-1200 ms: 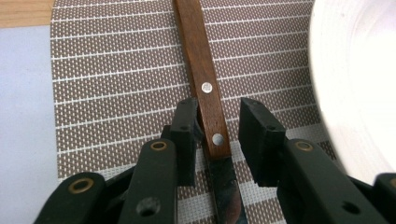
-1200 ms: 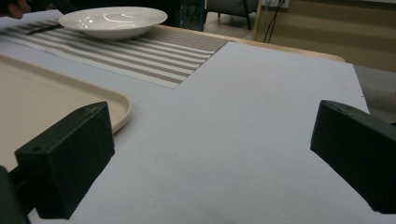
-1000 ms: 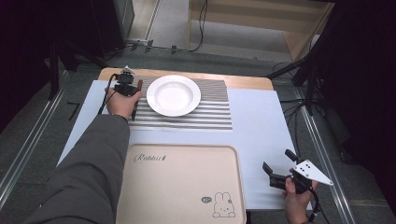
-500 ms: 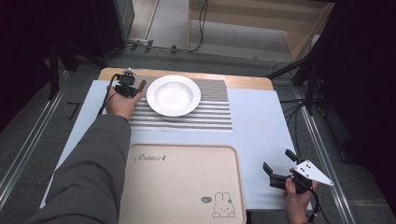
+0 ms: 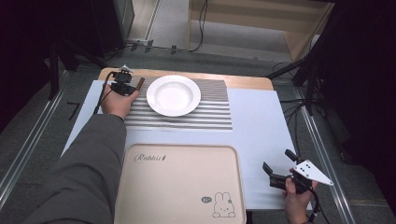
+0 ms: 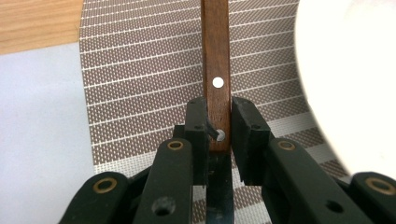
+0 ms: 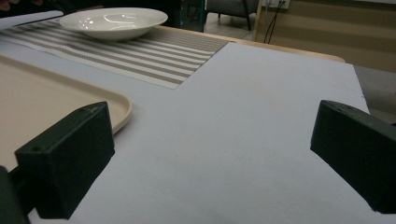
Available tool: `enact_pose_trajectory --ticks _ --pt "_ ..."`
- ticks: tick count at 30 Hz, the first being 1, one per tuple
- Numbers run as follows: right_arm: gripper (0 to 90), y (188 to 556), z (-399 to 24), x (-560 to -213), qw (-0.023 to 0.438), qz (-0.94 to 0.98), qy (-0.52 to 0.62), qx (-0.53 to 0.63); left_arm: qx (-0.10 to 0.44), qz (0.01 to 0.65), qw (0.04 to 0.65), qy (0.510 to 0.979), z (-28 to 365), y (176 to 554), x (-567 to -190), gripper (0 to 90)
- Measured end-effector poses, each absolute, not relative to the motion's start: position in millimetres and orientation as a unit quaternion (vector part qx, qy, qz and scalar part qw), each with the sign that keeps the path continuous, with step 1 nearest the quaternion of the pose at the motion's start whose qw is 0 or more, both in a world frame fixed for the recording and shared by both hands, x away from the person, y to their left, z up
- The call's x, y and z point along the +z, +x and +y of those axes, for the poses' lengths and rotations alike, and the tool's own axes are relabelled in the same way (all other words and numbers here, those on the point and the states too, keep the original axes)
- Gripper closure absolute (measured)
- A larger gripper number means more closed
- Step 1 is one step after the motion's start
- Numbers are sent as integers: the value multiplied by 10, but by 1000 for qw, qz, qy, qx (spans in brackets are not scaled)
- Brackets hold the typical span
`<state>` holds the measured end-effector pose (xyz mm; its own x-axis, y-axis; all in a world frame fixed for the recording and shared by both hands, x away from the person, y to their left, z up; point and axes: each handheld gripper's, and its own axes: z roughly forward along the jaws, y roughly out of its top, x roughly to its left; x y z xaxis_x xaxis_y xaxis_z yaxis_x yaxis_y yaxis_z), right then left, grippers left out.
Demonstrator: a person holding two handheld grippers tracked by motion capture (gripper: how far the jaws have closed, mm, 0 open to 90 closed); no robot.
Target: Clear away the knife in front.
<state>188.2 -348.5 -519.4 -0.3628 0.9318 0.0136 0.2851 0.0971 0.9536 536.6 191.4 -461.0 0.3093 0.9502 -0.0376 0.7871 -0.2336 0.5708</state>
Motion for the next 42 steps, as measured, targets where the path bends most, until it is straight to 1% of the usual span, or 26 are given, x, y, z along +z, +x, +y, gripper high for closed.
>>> enact_pose_trajectory --ticks 9,18,34,42 --pt "0 1882 -3484 -5194 329 664 457 491 158 558 270 769 1942 5262 -4477 770" --pt "0 1882 -3476 -5194 329 666 457 489 155 545 290 772 1929 5074 -4350 769" --pt "0 1881 -3473 -5194 331 667 457 487 140 524 306 782 1902 4809 -4287 769" --pt "0 1880 -3471 -5193 330 668 455 487 140 511 309 790 1889 4650 -4259 769"
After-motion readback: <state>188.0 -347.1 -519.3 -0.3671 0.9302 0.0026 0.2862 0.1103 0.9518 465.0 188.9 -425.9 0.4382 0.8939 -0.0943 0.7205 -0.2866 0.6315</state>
